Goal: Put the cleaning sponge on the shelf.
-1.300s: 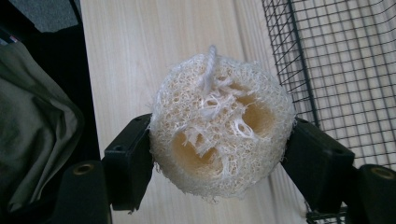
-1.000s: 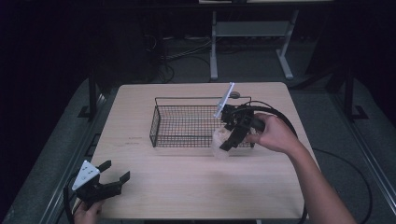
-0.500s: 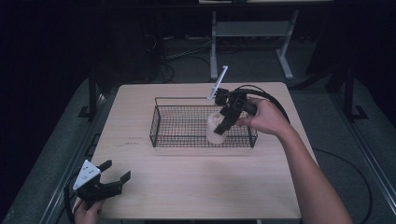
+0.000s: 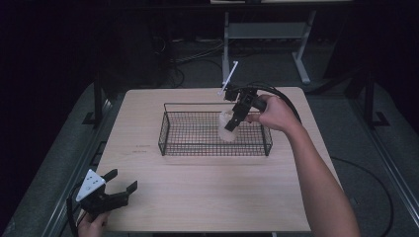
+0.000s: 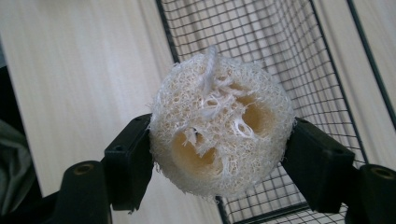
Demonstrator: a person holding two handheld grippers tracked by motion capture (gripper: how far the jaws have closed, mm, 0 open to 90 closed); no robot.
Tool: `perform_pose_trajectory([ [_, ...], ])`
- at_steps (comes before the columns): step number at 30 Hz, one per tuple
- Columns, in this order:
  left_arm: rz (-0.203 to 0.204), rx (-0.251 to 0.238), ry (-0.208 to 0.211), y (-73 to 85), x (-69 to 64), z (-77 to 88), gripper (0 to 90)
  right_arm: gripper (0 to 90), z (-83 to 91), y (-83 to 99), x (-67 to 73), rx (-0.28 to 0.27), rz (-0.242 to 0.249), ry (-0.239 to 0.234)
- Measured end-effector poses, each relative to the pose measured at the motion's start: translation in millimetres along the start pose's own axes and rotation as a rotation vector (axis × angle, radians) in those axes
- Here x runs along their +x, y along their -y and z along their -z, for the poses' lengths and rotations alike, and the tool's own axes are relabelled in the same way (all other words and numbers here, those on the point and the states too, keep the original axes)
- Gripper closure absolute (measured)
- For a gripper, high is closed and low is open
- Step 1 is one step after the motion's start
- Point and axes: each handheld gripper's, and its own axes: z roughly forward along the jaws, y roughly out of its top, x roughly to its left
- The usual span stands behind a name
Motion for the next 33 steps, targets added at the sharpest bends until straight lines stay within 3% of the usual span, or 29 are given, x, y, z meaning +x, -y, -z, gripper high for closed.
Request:
perform_pose_trajectory([
  [9,0.001,-0.001,0.001,0.0,0.2,0.7,13.8,28.4,-17.1,1.8,-22.4,0.036,-0.053,0.020],
  [33,-0.004,-0.008,0.001,-0.3,0.0,1.1,13.8,28.3,-54.9,-1.2,-48.5,0.098,-0.118,0.000],
])
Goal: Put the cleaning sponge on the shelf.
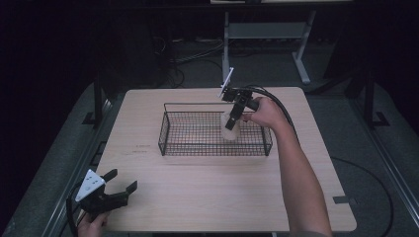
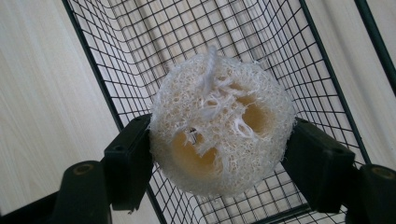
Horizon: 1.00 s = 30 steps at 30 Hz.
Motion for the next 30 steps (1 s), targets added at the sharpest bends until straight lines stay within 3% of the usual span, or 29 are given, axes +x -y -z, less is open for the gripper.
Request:
perform_pose_trajectory([
  [30,-0.015,0.017,0.003,-0.8,-3.6,-4.2,13.8,28.3,-39.4,19.7,-11.1,-0.025,-0.064,-0.035],
])
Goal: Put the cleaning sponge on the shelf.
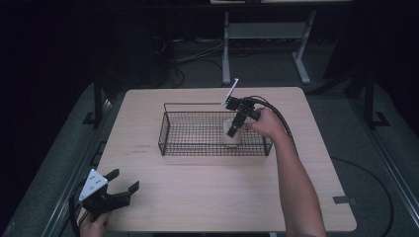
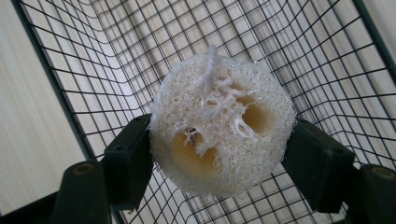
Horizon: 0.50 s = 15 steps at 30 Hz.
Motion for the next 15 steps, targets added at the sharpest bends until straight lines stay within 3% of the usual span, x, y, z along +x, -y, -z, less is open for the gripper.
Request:
perform_pose_trajectory([
  [15,0.005,-0.007,-0.001,0.2,1.0,2.1,13.8,27.7,-11.4,2.0,0.0,-0.024,-0.013,-0.010],
])
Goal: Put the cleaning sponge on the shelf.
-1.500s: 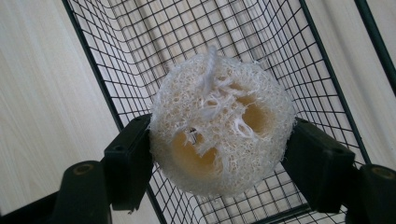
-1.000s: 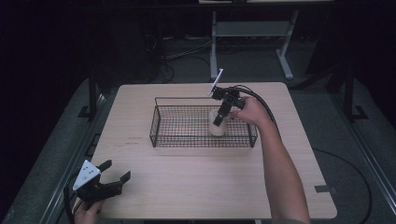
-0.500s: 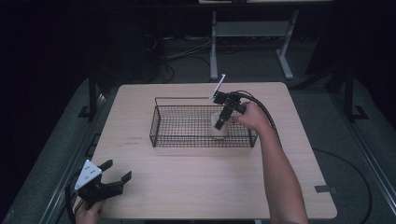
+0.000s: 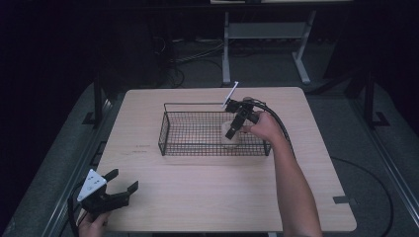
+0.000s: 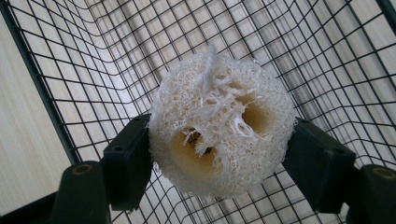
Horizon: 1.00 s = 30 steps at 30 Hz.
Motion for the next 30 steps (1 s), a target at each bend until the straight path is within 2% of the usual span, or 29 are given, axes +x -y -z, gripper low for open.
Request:
perform_pose_trajectory([
  [3,-0.008,0.003,0.002,-0.3,-1.3,-0.9,13.8,23.0,2.4,1.1,-0.2,0.001,-0.007,0.009],
  [10,-0.005,0.004,0.005,-0.2,-2.5,-1.4,13.8,18.9,12.7,4.4,0.6,-0.012,-0.014,0.018],
  [14,-0.007,0.005,0.007,-0.1,-2.5,-1.0,13.8,18.7,20.4,7.6,1.9,-0.025,-0.022,0.021],
  [26,0.002,0.003,0.000,1.1,-0.1,0.6,13.8,18.7,34.5,10.8,13.3,-0.043,0.015,0.024],
  [30,-0.004,0.004,0.002,0.7,-0.9,0.7,13.8,18.8,38.6,13.0,14.0,-0.048,0.011,0.029],
])
